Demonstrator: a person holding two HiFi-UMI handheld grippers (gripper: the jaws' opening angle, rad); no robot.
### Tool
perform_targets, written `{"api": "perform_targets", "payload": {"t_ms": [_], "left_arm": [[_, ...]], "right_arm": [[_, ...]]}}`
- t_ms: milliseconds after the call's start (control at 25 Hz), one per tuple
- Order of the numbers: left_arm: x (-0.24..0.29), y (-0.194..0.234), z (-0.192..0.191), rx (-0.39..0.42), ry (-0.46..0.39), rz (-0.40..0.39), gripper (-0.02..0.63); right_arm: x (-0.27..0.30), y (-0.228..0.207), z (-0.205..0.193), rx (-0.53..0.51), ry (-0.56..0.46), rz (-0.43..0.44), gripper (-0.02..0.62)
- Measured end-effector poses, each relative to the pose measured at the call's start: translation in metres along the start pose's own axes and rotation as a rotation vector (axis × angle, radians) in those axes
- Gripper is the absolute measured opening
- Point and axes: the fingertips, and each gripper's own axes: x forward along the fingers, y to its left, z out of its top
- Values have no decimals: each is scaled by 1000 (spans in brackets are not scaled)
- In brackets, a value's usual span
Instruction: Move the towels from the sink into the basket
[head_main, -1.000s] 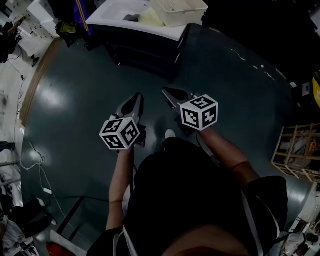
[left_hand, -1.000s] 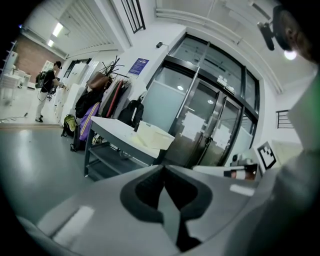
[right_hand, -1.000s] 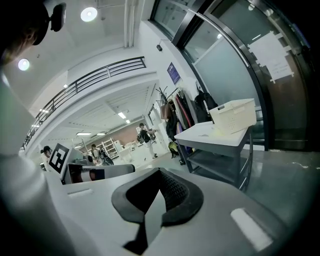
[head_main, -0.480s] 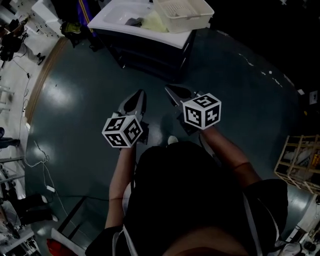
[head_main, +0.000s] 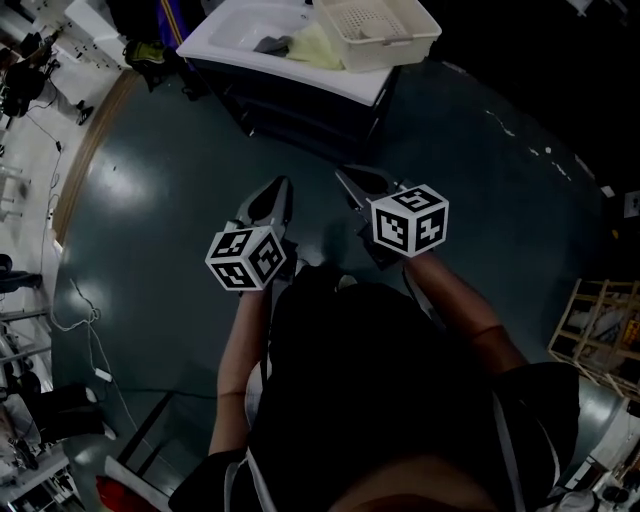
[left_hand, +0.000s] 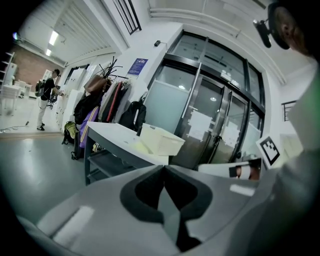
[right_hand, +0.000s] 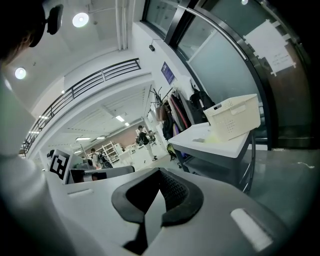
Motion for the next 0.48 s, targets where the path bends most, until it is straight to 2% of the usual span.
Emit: {"api": "perform_targets", "payload": {"t_ms": [200,480], "left_arm": [[20,14,9,-7,6,-15,8],[53,37,27,-19,16,-86,8]], "right_arm": [[15,-15,8,-2,-1,-33,-2],[48,-29,28,-41,-33,-113,-2]]}}
